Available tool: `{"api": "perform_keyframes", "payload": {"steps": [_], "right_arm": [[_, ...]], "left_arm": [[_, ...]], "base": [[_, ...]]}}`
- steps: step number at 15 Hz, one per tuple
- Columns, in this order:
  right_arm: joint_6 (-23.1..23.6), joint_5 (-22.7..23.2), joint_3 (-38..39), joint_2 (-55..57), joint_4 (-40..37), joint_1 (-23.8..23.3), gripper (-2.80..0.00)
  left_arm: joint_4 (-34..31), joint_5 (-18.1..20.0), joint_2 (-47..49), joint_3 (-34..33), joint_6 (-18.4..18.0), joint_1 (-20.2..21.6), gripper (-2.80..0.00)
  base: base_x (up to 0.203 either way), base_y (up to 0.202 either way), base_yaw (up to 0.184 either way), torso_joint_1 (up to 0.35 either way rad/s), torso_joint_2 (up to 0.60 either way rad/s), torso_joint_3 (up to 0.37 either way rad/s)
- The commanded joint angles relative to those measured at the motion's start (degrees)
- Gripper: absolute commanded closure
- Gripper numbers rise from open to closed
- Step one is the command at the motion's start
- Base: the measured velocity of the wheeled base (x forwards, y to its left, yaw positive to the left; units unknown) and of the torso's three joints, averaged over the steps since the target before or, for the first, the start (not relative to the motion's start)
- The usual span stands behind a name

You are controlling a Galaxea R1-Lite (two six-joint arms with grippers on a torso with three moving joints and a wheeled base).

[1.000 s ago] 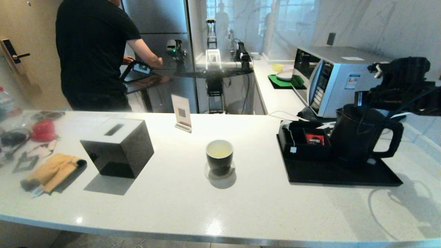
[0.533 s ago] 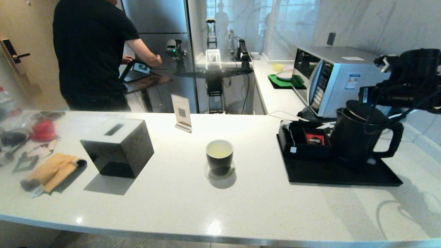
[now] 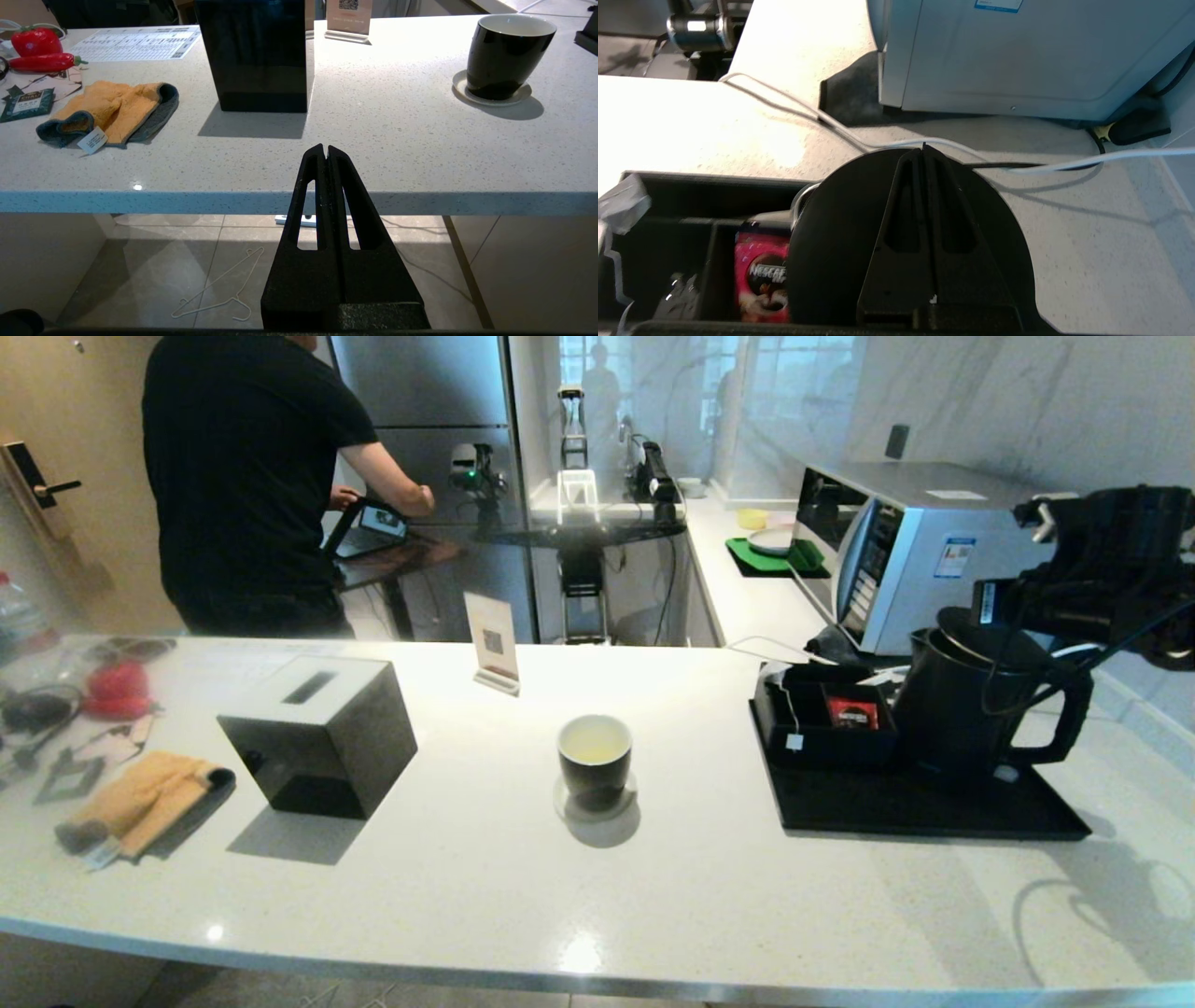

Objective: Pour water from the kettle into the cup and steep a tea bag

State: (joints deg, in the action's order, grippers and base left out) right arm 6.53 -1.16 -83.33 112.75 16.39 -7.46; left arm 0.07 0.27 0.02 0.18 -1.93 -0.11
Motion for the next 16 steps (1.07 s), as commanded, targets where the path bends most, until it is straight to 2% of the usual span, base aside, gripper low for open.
{"api": "perform_keyframes", "payload": {"steps": [1, 16], "right_arm": [[0.1, -0.2, -0.2, 2.6, 2.0, -0.1, 0.00], [0.0, -0.4, 3.6, 9.0, 8.9, 0.1, 0.00]], "left_arm": [[0.0, 0.0, 0.0, 0.0, 0.0, 0.0, 0.00], [0.0, 0.0, 0.0, 0.0, 0.0, 0.0, 0.00]], "base": [[0.000, 0.000, 0.000, 0.000, 0.00, 0.000], [0.000, 0.000, 0.000, 0.000, 0.00, 0.000]]}}
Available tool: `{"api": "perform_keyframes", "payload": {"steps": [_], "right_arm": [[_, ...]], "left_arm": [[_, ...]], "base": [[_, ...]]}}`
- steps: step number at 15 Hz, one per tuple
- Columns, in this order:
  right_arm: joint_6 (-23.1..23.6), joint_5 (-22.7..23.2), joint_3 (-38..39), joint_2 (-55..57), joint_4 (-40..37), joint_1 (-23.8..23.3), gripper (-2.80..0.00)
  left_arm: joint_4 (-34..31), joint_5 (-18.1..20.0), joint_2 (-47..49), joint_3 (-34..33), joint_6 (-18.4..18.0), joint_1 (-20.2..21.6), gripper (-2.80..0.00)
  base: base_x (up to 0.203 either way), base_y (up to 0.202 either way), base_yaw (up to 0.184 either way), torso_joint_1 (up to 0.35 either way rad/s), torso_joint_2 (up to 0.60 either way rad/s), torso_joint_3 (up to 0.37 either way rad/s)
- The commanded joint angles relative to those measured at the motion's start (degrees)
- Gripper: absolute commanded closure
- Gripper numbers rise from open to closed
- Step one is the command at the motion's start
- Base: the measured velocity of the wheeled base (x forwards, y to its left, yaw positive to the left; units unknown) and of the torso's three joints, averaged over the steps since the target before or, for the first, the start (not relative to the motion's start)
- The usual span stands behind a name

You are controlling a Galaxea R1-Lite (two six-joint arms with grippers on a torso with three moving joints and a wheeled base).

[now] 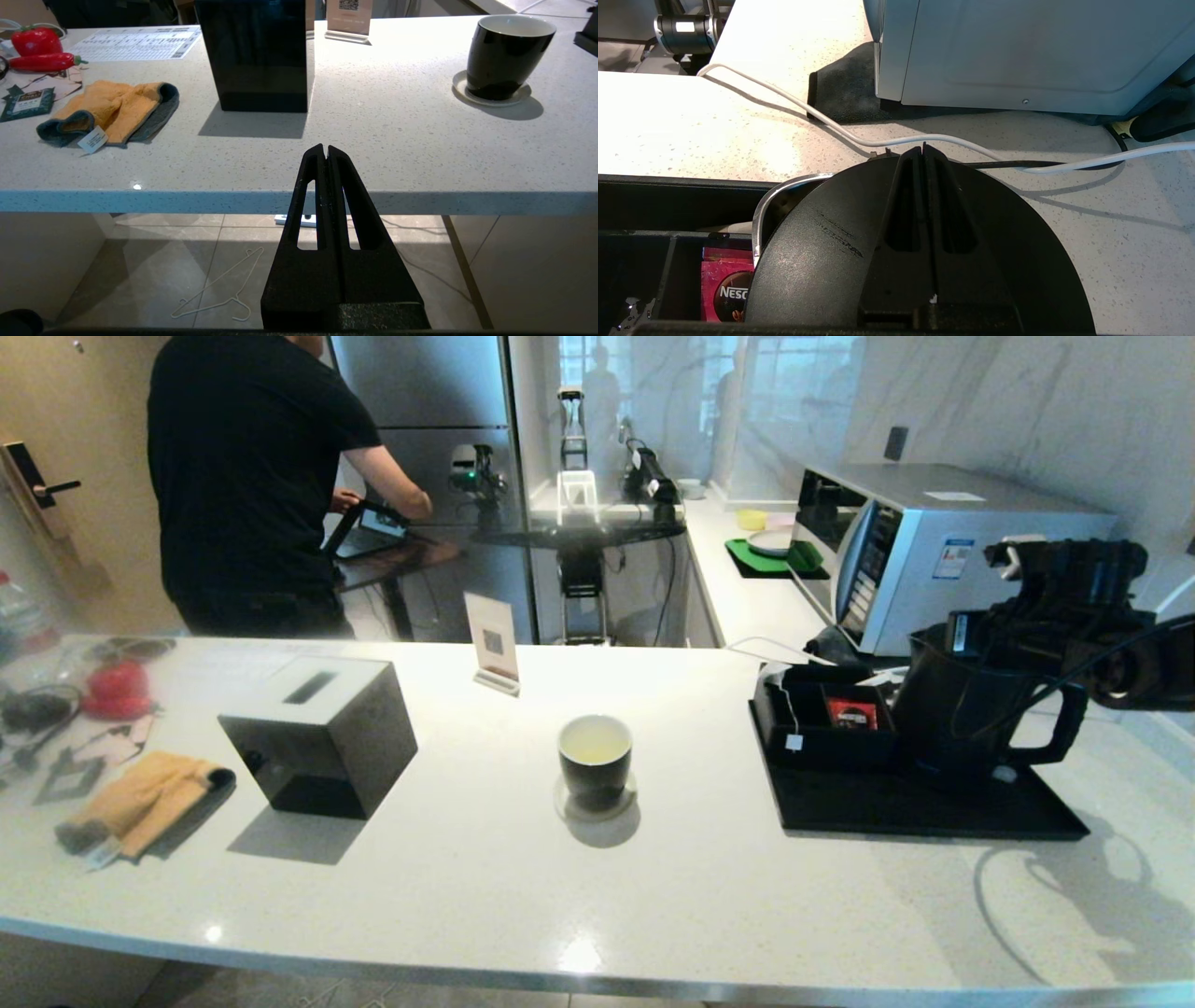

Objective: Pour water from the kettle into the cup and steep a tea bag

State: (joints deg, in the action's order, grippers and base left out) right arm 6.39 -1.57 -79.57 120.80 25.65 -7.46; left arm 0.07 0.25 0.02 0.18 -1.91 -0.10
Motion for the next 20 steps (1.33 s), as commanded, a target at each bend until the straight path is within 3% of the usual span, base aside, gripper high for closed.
{"api": "perform_keyframes", "payload": {"steps": [1, 20], "right_arm": [[0.1, 0.0, -0.1, 0.8, -0.3, 0.1, 0.00], [-0.1, 0.1, 2.2, -9.9, -1.1, -0.1, 0.00]], "left_arm": [[0.0, 0.0, 0.0, 0.0, 0.0, 0.0, 0.00], [0.0, 0.0, 0.0, 0.0, 0.0, 0.0, 0.00]], "base": [[0.000, 0.000, 0.000, 0.000, 0.00, 0.000], [0.000, 0.000, 0.000, 0.000, 0.00, 0.000]]}}
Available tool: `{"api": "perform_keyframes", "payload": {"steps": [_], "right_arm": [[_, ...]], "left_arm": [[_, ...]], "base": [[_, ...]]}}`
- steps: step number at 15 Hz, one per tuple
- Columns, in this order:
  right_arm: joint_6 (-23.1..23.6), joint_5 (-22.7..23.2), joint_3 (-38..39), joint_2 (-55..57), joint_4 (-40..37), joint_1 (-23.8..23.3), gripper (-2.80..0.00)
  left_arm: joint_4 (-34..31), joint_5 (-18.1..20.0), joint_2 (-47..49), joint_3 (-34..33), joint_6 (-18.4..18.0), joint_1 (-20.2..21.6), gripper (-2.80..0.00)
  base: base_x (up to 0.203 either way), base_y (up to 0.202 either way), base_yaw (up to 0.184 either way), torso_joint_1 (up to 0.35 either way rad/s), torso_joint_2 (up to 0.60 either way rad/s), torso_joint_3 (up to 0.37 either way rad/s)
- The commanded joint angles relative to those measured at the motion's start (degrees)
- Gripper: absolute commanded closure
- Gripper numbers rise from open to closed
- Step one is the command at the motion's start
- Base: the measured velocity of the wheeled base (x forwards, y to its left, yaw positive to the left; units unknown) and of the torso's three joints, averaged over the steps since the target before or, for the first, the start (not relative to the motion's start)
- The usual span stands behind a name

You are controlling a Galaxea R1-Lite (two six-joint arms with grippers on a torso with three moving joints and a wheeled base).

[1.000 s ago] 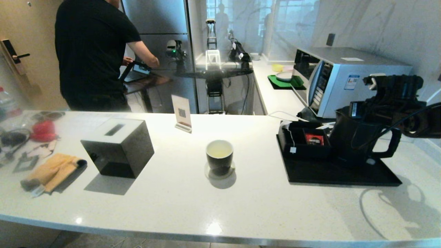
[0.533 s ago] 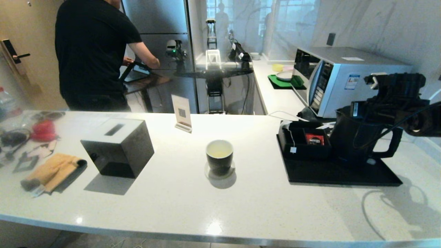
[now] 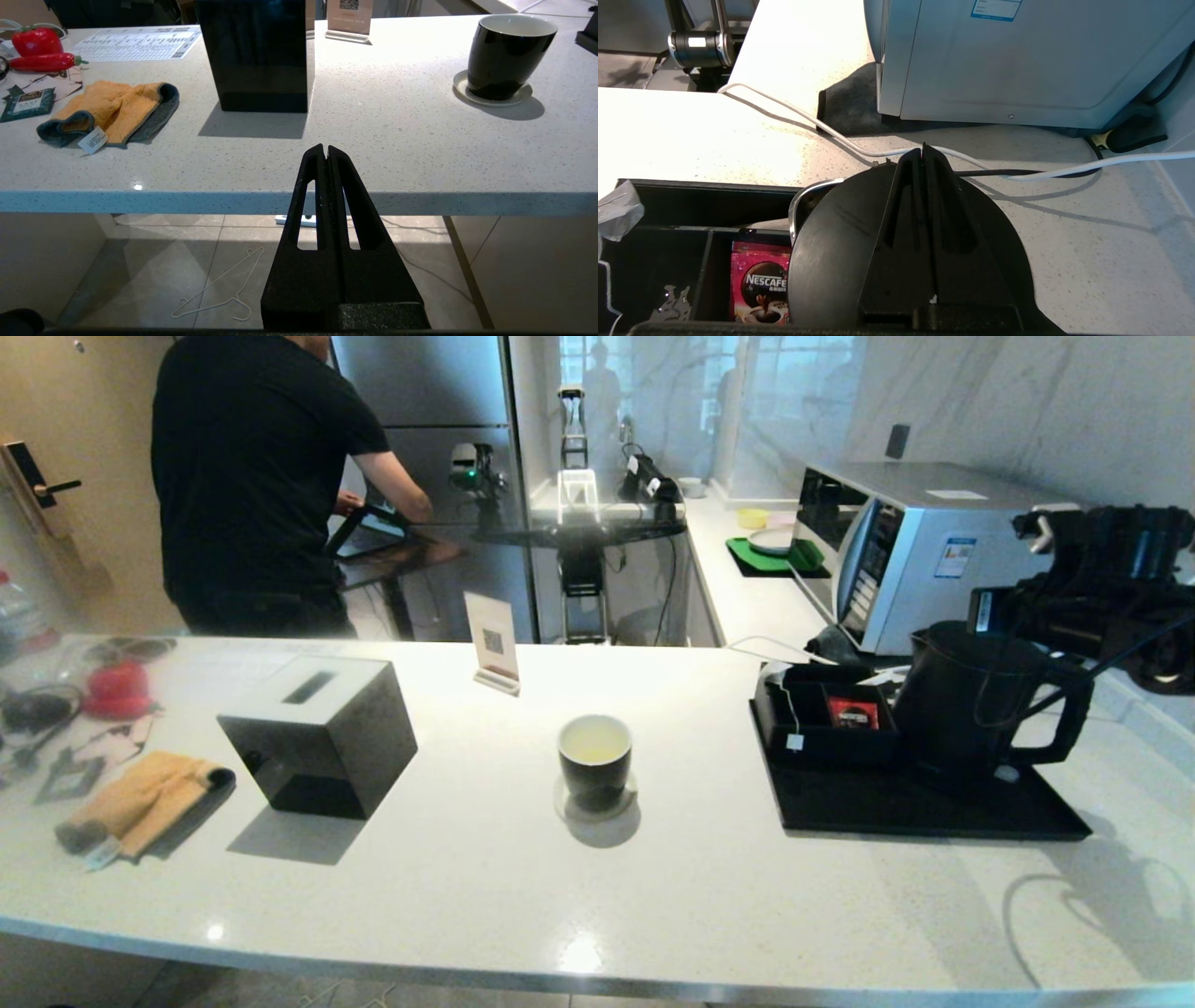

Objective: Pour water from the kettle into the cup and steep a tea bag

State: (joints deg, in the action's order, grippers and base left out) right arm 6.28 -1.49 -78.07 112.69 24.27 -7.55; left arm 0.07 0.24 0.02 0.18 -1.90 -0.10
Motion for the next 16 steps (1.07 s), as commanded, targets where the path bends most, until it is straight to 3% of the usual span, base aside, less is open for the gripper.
{"api": "perform_keyframes", "payload": {"steps": [1, 5, 7, 16], "right_arm": [[0.0, 0.0, 1.2, -2.5, 0.3, 0.1, 0.00], [0.0, 1.2, 3.8, -5.3, 0.2, 1.4, 0.00], [0.0, 3.9, 5.7, -7.4, 0.2, 3.0, 0.00], [0.4, 5.4, 6.9, -9.3, 0.2, 16.2, 0.00]], "left_arm": [[0.0, 0.0, 0.0, 0.0, 0.0, 0.0, 0.00], [0.0, 0.0, 0.0, 0.0, 0.0, 0.0, 0.00], [0.0, 0.0, 0.0, 0.0, 0.0, 0.0, 0.00], [0.0, 0.0, 0.0, 0.0, 0.0, 0.0, 0.00]], "base": [[0.000, 0.000, 0.000, 0.000, 0.00, 0.000], [0.000, 0.000, 0.000, 0.000, 0.00, 0.000], [0.000, 0.000, 0.000, 0.000, 0.00, 0.000], [0.000, 0.000, 0.000, 0.000, 0.00, 0.000]]}}
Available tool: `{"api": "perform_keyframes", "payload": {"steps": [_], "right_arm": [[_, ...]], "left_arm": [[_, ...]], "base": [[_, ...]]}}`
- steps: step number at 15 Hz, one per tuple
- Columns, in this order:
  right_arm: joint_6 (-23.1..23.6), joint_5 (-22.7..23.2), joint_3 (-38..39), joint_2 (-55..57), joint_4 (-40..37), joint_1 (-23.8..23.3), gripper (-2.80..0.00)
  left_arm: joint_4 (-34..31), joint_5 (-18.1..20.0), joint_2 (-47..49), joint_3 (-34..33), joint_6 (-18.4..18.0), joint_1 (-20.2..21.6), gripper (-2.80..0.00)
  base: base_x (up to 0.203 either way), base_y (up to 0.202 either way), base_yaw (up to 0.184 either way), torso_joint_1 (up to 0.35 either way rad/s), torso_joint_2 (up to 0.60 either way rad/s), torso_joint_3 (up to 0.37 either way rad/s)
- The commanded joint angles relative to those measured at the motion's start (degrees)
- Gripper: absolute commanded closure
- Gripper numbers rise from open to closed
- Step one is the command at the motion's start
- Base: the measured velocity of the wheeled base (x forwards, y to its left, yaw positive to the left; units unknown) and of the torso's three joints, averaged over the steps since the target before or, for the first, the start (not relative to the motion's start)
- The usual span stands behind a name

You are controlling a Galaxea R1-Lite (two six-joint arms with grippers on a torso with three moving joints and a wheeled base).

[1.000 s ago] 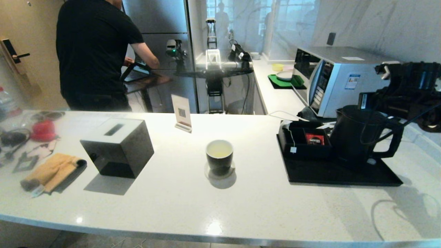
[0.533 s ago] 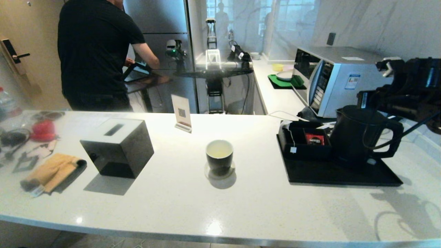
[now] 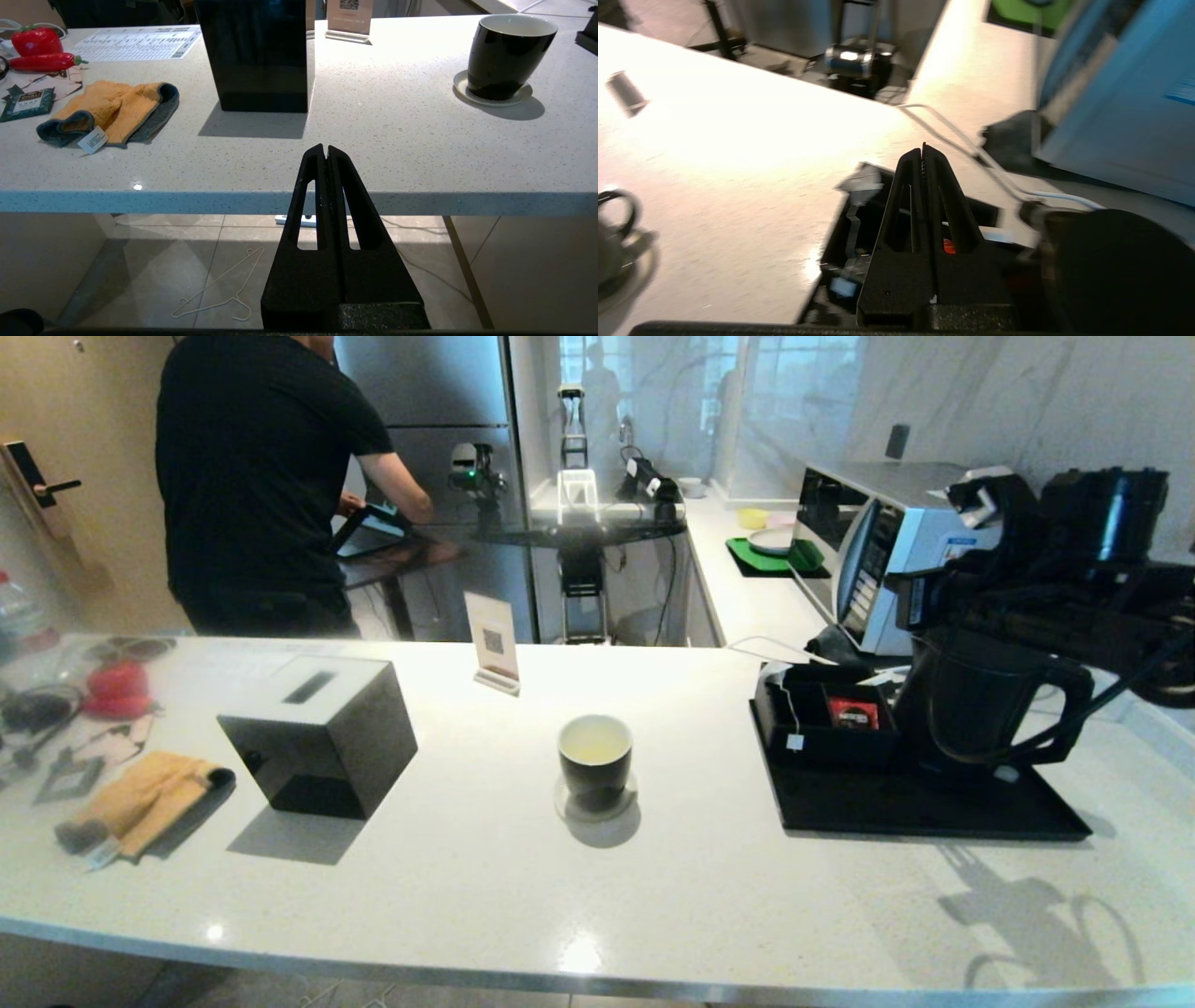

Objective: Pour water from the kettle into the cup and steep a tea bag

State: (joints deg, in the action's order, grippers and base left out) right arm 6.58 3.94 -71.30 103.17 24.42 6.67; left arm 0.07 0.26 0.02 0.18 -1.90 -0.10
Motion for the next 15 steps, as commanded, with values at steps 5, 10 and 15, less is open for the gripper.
{"api": "perform_keyframes", "payload": {"steps": [5, 10, 15], "right_arm": [[0.0, -0.3, -1.4, 2.8, -7.0, 5.9, 0.00], [-0.3, -0.2, -9.2, 8.0, -15.8, 8.0, 0.00], [-0.4, -1.9, -18.9, 14.5, -23.8, 8.4, 0.00]], "left_arm": [[0.0, 0.0, 0.0, 0.0, 0.0, 0.0, 0.00], [0.0, 0.0, 0.0, 0.0, 0.0, 0.0, 0.00], [0.0, 0.0, 0.0, 0.0, 0.0, 0.0, 0.00]], "base": [[0.000, 0.000, 0.000, 0.000, 0.00, 0.000], [0.000, 0.000, 0.000, 0.000, 0.00, 0.000], [0.000, 0.000, 0.000, 0.000, 0.00, 0.000]]}}
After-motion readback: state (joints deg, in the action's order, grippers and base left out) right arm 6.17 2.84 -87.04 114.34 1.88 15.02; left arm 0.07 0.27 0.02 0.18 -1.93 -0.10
